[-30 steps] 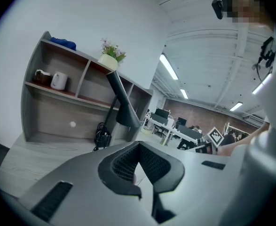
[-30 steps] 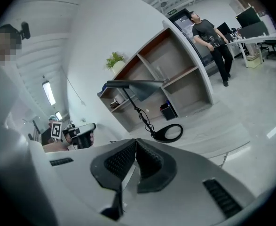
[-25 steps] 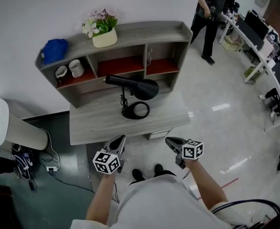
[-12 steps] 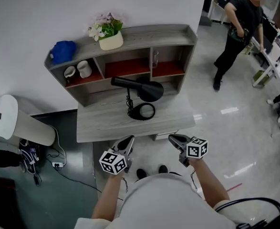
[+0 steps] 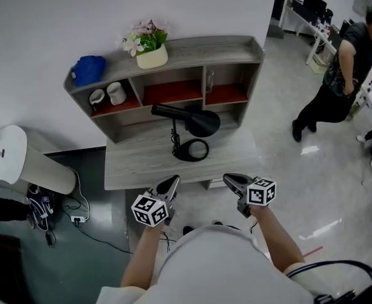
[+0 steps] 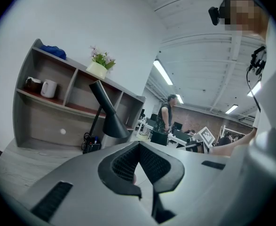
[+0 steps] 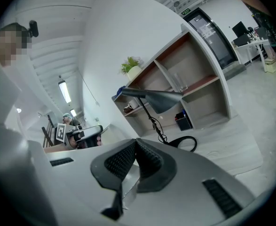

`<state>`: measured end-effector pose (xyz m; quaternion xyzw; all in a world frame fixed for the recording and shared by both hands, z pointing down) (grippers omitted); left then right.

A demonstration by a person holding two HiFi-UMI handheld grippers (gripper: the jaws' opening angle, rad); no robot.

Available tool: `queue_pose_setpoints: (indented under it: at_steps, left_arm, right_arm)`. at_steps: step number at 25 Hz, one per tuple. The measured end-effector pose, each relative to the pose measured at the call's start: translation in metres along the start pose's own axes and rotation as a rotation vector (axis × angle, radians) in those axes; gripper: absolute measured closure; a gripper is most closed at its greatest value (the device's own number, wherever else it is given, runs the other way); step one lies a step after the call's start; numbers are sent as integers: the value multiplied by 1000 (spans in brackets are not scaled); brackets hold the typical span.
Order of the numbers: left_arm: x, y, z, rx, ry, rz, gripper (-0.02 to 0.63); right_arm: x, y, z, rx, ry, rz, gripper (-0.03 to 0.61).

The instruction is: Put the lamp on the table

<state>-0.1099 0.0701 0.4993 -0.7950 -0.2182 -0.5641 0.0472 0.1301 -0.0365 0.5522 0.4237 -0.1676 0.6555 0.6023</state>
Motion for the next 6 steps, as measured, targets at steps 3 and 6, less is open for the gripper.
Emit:
queue_pose_setpoints:
  at_steps: [3,6]
  left_arm:
    - [-4,0,0,-1,-1,4,603]
    - [-7,-1,1,1,-4,9,603]
  right_arm:
    - [-3,1,-3,-4,8,10,561]
    - [-5,1,-8,-7,0,11,561]
Point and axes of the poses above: the fingertips, and each gripper's own axes: y forward along the fingers, z to its right, x out of its underside, the point moved 6 cm from there along -y, backward along the fingers, and after that the axes turned 1 degree about x, right-handed, at the moved point
